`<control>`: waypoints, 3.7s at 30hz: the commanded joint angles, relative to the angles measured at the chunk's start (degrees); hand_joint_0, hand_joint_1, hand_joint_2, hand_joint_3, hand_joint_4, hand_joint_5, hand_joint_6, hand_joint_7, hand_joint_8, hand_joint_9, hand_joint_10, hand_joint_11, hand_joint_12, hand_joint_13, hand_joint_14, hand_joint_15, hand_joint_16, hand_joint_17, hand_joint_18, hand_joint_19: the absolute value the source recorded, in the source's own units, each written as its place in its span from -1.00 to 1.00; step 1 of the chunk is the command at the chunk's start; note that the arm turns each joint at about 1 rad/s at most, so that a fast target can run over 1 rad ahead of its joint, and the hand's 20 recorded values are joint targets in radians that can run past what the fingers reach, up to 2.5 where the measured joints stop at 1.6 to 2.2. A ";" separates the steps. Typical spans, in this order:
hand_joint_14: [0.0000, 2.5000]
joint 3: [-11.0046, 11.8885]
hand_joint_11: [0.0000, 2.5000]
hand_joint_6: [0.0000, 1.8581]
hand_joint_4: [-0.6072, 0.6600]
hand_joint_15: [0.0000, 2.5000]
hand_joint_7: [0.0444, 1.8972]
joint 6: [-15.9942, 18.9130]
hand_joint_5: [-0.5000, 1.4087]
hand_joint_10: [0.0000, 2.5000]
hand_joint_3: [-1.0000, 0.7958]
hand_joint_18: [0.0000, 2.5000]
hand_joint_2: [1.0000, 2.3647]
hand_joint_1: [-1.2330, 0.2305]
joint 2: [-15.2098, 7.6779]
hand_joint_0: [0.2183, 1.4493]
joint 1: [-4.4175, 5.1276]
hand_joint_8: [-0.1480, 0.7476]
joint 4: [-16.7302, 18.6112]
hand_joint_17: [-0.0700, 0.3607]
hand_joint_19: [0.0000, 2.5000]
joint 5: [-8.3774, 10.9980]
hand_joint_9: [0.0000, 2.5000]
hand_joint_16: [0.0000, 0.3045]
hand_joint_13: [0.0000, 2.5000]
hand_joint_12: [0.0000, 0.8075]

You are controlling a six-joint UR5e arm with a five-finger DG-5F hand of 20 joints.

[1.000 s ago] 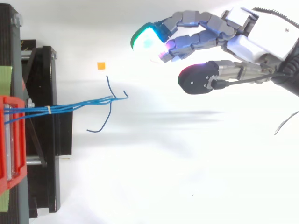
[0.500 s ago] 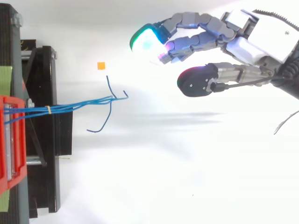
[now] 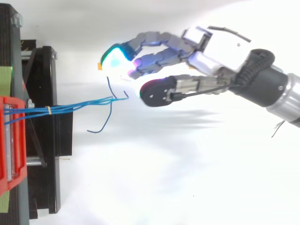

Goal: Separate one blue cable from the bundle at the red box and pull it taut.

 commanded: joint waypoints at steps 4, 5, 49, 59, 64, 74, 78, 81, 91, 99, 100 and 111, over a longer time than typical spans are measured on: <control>-0.99 2.66 -0.63 -0.46 0.25 -0.70 -0.21 0.23 -0.68 -0.99 -0.44 -0.54 -1.00 -0.11 -1.79 -0.47 -0.29 -0.06 -0.64 -0.15 -0.46 -0.67 -0.46 -0.67 -0.45 -0.18; -0.99 2.66 -0.63 -0.46 0.25 -0.70 -0.21 0.14 -0.68 -0.99 -0.44 -0.54 -1.00 -0.11 -1.79 -0.47 -0.29 -0.06 -0.56 -0.15 -0.45 -0.67 -0.46 -0.67 -0.45 -0.18; -0.99 10.66 -0.63 -0.46 0.33 -0.70 -0.15 0.14 -0.67 -0.99 -0.44 -0.52 -1.00 -0.14 -6.72 -0.64 0.15 0.01 2.87 -0.06 -0.45 -5.76 -0.48 -0.61 -0.46 -0.08; -0.99 10.83 -0.61 -0.46 0.34 -0.70 -0.12 0.40 -0.67 -0.99 -0.44 -0.53 -1.00 -0.10 -6.63 -0.60 0.15 0.00 4.37 -0.09 -0.45 -5.94 -0.47 -0.63 -0.45 -0.10; -0.99 11.62 -0.60 -0.46 0.33 -0.69 -0.10 0.23 -0.66 -0.99 -0.44 -0.53 -1.00 -0.12 -6.72 -0.55 0.24 -0.02 4.63 -0.12 -0.44 -6.03 -0.47 -0.65 -0.45 -0.13; -0.99 14.08 -0.59 -0.46 0.33 -0.68 -0.06 0.40 -0.65 -0.99 -0.44 -0.53 -1.00 -0.18 -6.72 -0.49 0.59 -0.03 4.10 -0.15 -0.43 -6.29 -0.46 -0.67 -0.44 -0.16; -0.99 14.26 -0.60 -0.46 0.32 -0.68 -0.03 0.49 -0.65 -0.99 -0.44 -0.52 -1.00 -0.19 -6.72 -0.46 0.85 -0.05 4.19 -0.15 -0.42 -6.20 -0.45 -0.67 -0.44 -0.17; -0.99 14.26 -0.59 -0.46 0.31 -0.67 -0.01 0.84 -0.64 -0.99 -0.44 -0.52 -1.00 -0.20 -6.72 -0.45 1.03 -0.04 4.37 -0.15 -0.43 -6.20 -0.45 -0.67 -0.43 -0.18; -0.99 14.70 -0.58 -0.46 0.29 -0.67 0.07 0.84 -0.63 -0.99 -0.42 -0.51 -1.00 -0.21 -6.72 -0.41 1.38 -0.05 4.45 -0.16 -0.42 -6.29 -0.44 -0.68 -0.41 -0.19; -0.99 14.70 -0.57 -0.46 0.25 -0.65 0.14 0.84 -0.62 -0.99 -0.36 -0.51 -0.99 -0.21 -6.72 -0.39 1.38 -0.05 4.19 -0.17 -0.42 -6.47 -0.43 -0.68 -0.40 -0.20; -0.99 14.70 -0.57 -0.46 0.23 -0.65 0.15 0.84 -0.62 -0.99 -0.35 -0.51 -0.99 -0.21 -6.72 -0.38 1.38 -0.06 4.10 -0.17 -0.42 -6.47 -0.43 -0.68 -0.40 -0.20; -0.99 14.70 -0.56 -0.46 0.23 -0.64 0.17 1.90 -0.62 -0.98 -0.36 -0.50 -0.99 -0.21 -6.72 -0.37 1.12 -0.05 3.84 -0.17 -0.41 -6.82 -0.42 -0.68 -0.38 -0.20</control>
